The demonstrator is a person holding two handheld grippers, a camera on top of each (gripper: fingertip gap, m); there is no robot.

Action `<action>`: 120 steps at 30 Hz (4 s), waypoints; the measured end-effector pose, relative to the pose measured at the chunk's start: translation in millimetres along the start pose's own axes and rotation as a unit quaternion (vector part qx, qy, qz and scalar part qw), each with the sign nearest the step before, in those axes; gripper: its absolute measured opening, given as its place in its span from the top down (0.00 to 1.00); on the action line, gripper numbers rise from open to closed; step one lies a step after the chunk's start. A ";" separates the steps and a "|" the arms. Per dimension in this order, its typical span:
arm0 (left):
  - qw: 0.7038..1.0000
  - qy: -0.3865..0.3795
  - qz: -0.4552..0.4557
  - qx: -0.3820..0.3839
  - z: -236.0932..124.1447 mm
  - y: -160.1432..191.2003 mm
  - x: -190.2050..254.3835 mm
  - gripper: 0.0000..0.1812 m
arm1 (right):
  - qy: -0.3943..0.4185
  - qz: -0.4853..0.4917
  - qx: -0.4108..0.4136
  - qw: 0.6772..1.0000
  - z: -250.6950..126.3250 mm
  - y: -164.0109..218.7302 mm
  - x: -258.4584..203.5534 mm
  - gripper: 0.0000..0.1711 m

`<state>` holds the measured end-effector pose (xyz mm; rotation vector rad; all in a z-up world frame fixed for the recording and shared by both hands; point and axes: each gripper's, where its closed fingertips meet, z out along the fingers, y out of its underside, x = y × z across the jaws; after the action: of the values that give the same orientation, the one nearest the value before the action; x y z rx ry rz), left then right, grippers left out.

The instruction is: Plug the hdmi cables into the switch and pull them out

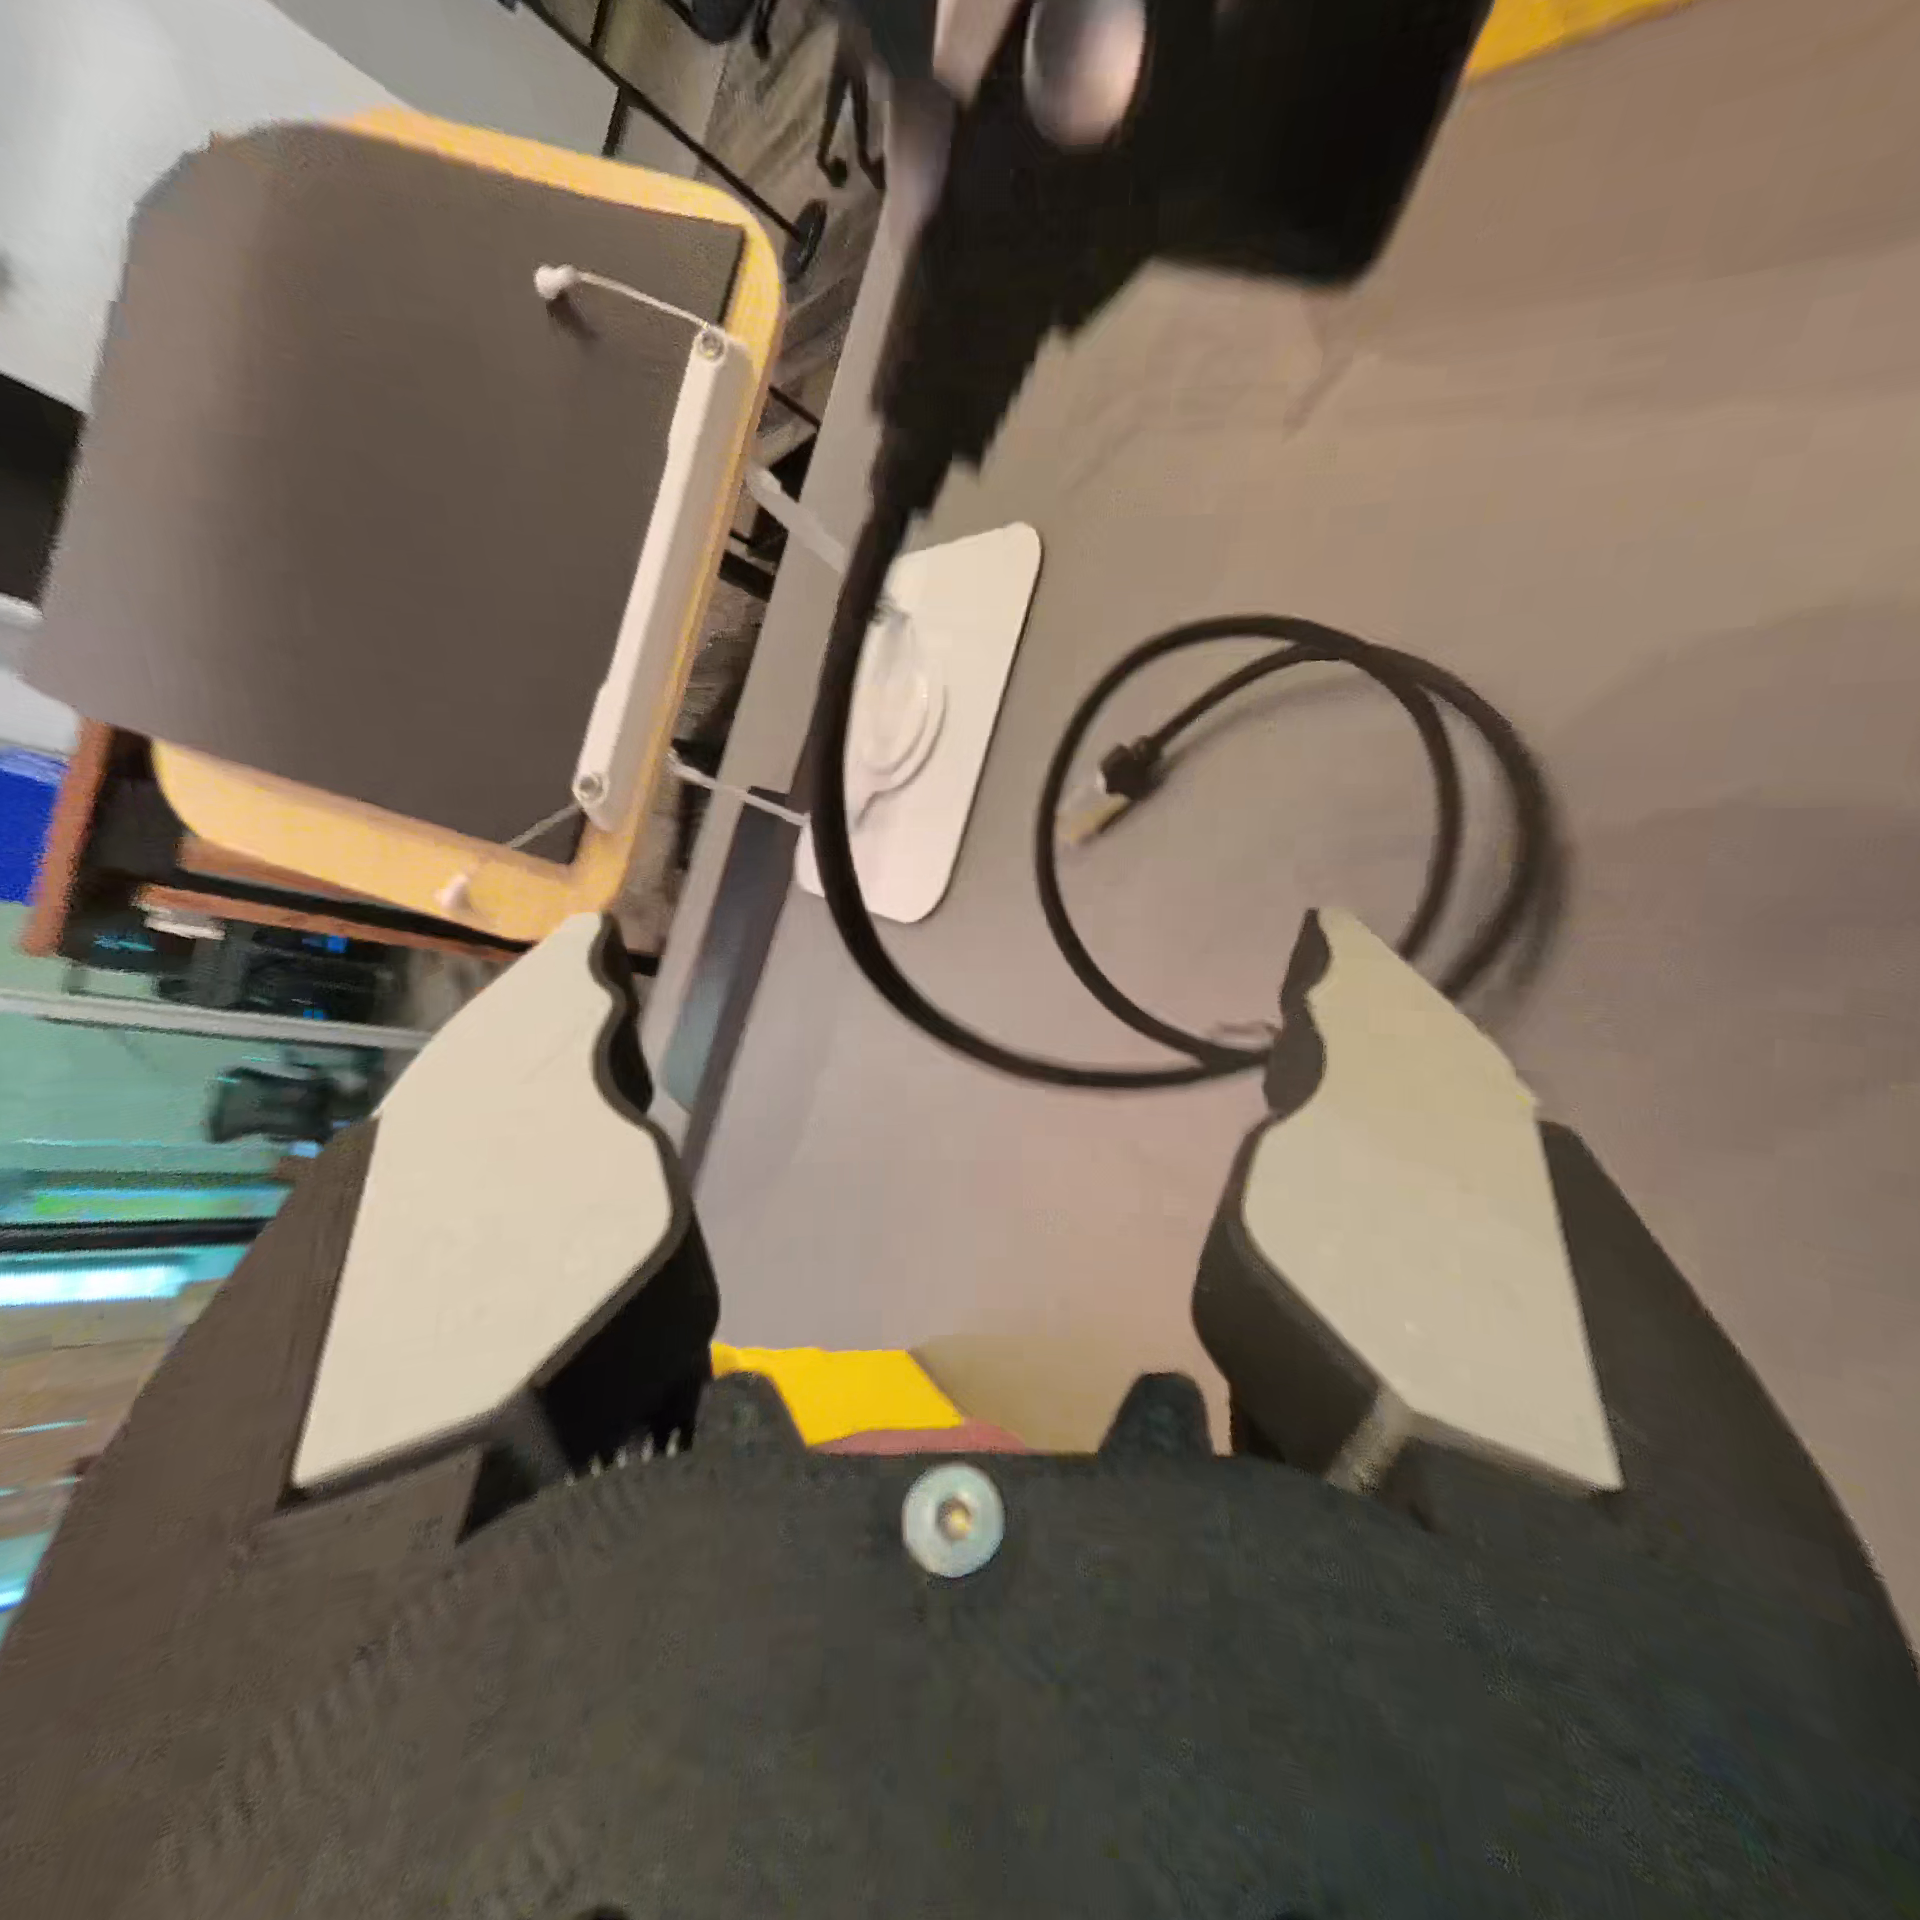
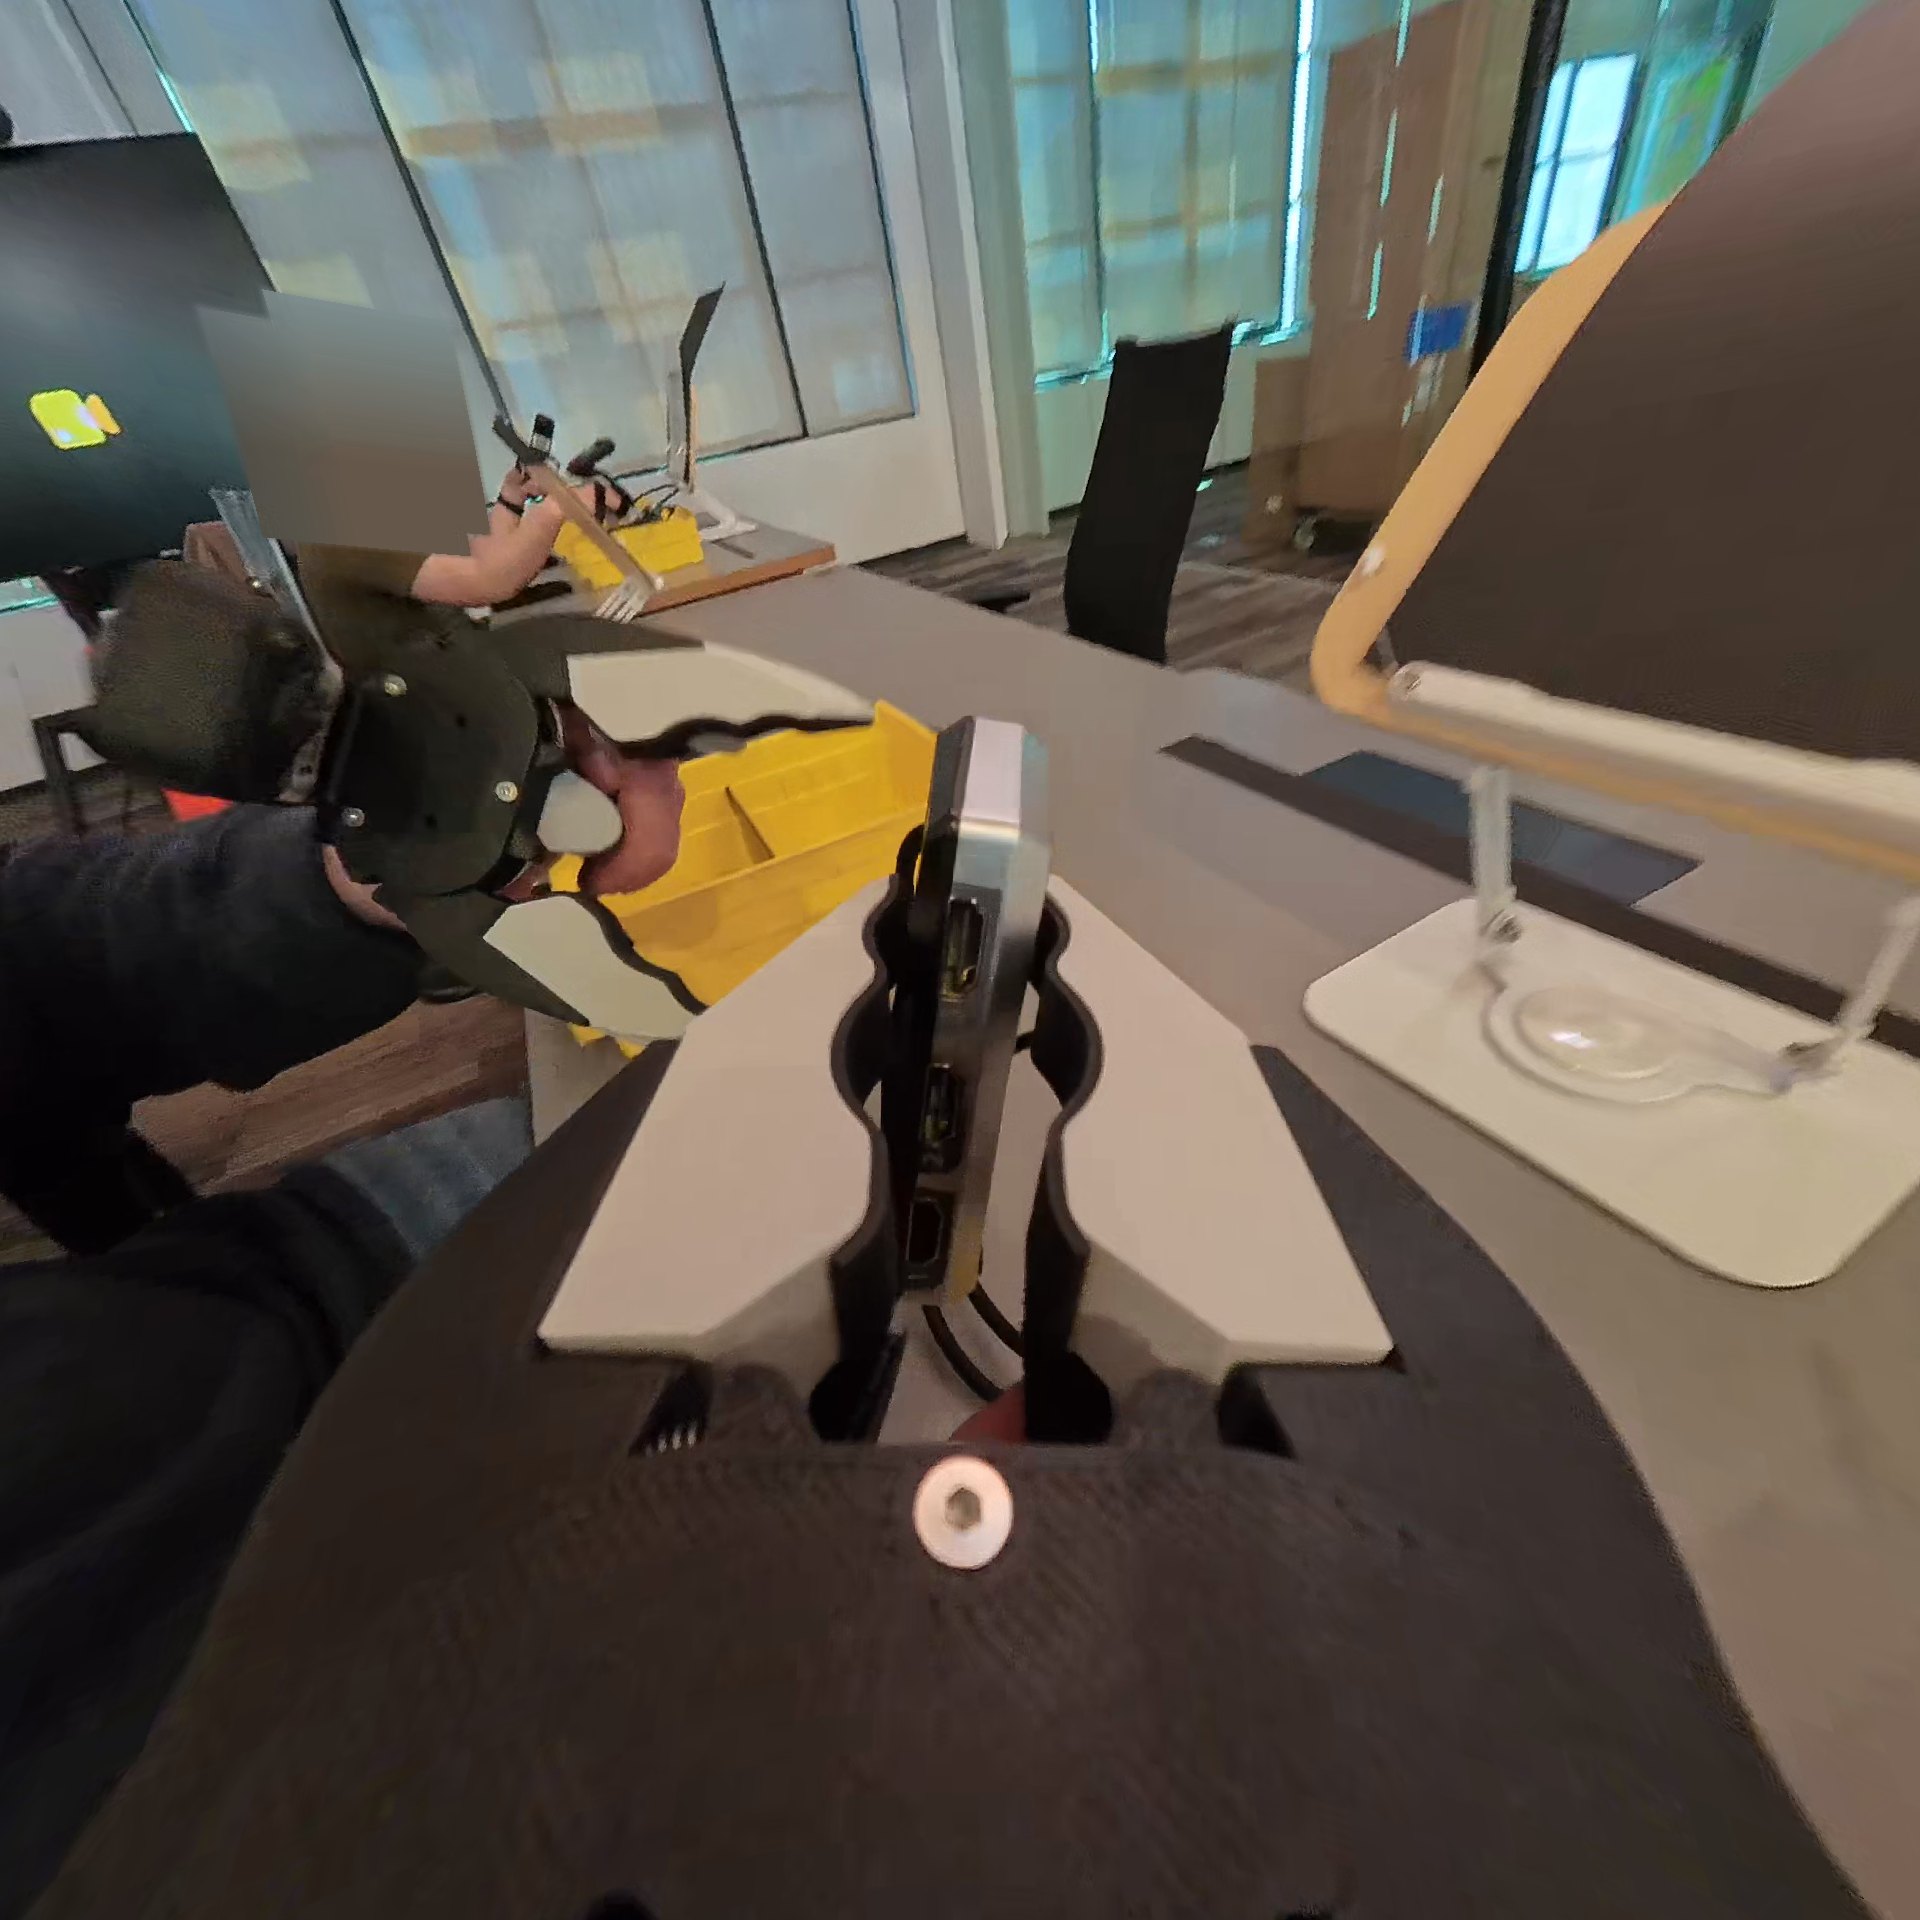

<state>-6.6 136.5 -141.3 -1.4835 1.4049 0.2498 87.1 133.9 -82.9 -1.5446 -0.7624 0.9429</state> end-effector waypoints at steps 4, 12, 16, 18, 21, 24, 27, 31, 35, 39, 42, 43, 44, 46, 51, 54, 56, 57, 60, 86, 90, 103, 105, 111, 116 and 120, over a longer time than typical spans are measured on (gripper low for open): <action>0.993 0.023 -0.116 0.016 -3.7 22.6 -5.9 0.41 | 0.038 -0.043 0.037 0.998 -32.3 -49.7 18.3 0.90; 0.983 0.077 -0.165 -0.030 13.1 66.3 27.3 0.47 | 0.131 -0.132 0.105 0.977 -106.9 -159.0 56.1 0.90; 0.981 0.098 -0.160 -0.042 20.8 70.8 41.8 0.46 | 0.180 -0.159 0.148 0.959 -148.8 -204.1 70.6 0.90; 0.981 0.104 -0.160 -0.045 23.6 72.1 45.6 0.46 | 0.198 -0.170 0.168 0.951 -168.8 -224.4 74.1 0.90; 0.979 0.114 -0.162 -0.053 28.1 76.6 51.9 0.46 | 0.224 -0.192 0.198 0.935 -195.1 -253.9 76.7 0.90; 0.977 0.123 -0.160 -0.063 31.8 81.8 59.2 0.46 | 0.246 -0.210 0.218 0.921 -216.8 -278.2 79.6 0.90; 0.977 0.127 -0.156 -0.070 34.0 84.9 63.7 0.46 | 0.280 -0.227 0.232 0.903 -239.6 -295.3 84.8 0.90; 0.976 0.134 -0.153 -0.076 35.7 89.1 68.0 0.46 | 0.321 -0.236 0.254 0.881 -270.2 -306.5 94.3 0.89; 0.974 0.145 -0.152 -0.084 40.7 95.2 73.5 0.46 | 0.355 -0.242 0.268 0.862 -289.7 -319.5 101.5 0.90; 0.970 0.165 -0.149 -0.098 53.7 99.0 82.3 0.46 | 0.378 -0.272 0.238 0.852 -282.6 -338.3 106.8 0.89; 0.967 0.182 -0.149 -0.102 63.9 97.5 89.6 0.45 | 0.388 -0.284 0.229 0.846 -280.9 -347.8 109.5 0.90; 0.965 0.188 -0.148 -0.105 67.6 97.4 92.5 0.45 | 0.392 -0.288 0.227 0.844 -281.4 -349.3 111.1 0.90; 0.964 0.193 -0.149 -0.106 71.2 97.0 95.2 0.45 | 0.399 -0.293 0.222 0.840 -282.3 -349.6 113.9 0.89; 0.961 0.204 -0.150 -0.107 77.5 95.7 101.3 0.45 | 0.415 -0.298 0.214 0.833 -286.6 -347.3 120.8 0.90; 0.958 0.219 -0.148 -0.110 84.8 97.2 113.9 0.45 | 0.433 -0.284 0.205 0.831 -299.7 -329.2 143.7 0.89; 0.955 0.225 -0.158 -0.110 83.5 98.2 115.5 0.45 | 0.452 -0.272 0.183 0.829 -307.0 -310.5 165.6 0.89; 0.954 0.226 -0.162 -0.111 82.9 99.1 115.5 0.45 | 0.466 -0.262 0.171 0.828 -312.6 -296.5 180.0 0.89; 0.954 0.226 -0.163 -0.110 82.8 99.1 115.8 0.45 | 0.469 -0.254 0.167 0.830 -315.0 -289.7 186.6 0.89; 0.953 0.229 -0.166 -0.110 82.9 99.3 116.1 0.45 | 0.456 -0.221 0.145 0.850 -313.4 -267.5 202.6 0.89; 0.946 0.245 -0.186 -0.103 80.4 98.4 121.5 0.46 | 0.438 -0.296 0.181 0.829 -295.2 -381.0 131.3 0.89; 0.946 0.243 -0.185 -0.106 80.2 98.4 121.4 0.47 | 0.443 -0.276 0.103 0.847 -272.4 -317.8 169.4 0.89; 0.939 0.254 -0.207 -0.104 81.8 97.3 124.6 0.47 | 0.378 -0.145 0.013 0.914 -234.1 -174.8 236.0 0.89; 0.938 0.255 -0.210 -0.104 82.0 97.6 124.9 0.46 | 0.379 -0.162 0.034 0.911 -234.4 -194.1 229.4 0.89; 0.936 0.259 -0.216 -0.103 82.2 98.0 125.4 0.46 | 0.420 -0.255 0.132 0.861 -269.9 -313.7 180.3 0.89; 0.936 0.259 -0.215 -0.102 81.9 97.7 125.8 0.47 | 0.432 -0.299 0.222 0.822 -303.1 -387.9 132.5 0.89; 0.938 0.258 -0.209 -0.103 81.3 97.1 125.8 0.47 | 0.422 -0.305 0.216 0.826 -294.6 -394.2 119.1 0.89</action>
<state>-11.6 141.7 -319.7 -2.0833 1.4436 -0.2928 411.3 167.7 304.5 -1.0291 -0.3058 -0.0972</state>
